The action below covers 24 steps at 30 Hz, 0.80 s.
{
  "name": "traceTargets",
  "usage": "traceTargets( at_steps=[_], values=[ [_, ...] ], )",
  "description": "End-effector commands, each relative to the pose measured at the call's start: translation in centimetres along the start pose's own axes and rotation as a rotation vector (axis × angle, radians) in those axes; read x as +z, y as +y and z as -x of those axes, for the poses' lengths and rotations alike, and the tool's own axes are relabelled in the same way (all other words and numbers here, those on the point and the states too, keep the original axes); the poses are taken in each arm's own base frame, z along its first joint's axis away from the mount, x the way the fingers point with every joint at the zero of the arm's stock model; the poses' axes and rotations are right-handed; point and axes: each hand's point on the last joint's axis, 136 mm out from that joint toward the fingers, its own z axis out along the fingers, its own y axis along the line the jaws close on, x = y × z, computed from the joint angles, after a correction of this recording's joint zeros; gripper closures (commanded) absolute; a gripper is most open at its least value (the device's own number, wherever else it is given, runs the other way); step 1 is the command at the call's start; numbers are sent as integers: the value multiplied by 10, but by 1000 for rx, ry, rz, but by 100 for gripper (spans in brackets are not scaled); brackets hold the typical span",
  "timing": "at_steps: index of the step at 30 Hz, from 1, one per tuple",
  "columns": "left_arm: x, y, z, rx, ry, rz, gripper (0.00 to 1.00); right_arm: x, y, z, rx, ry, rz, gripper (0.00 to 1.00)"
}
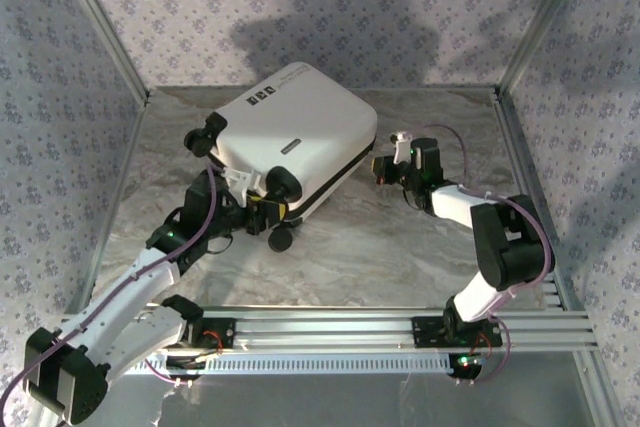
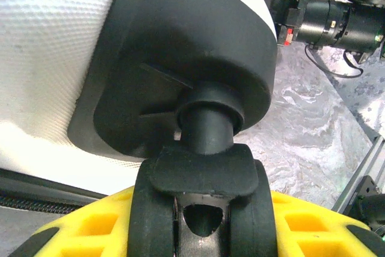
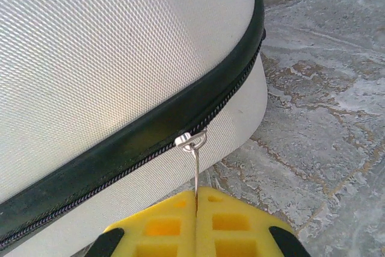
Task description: Pack the luggage
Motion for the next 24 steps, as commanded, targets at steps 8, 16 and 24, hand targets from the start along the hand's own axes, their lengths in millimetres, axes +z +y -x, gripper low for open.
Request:
traceTargets(
  at_steps=[8,16,24],
  values=[
    [-7,67,36,-153,-168,247,85,-23,20,-62,46,134,4,100],
    [-8,84,51,-150,-202,230,82,-31,40,-81,24,151,20,100],
    [-16,106,69,-179,-226,250,82,-44,52,-88,0,144,20,100]
  ],
)
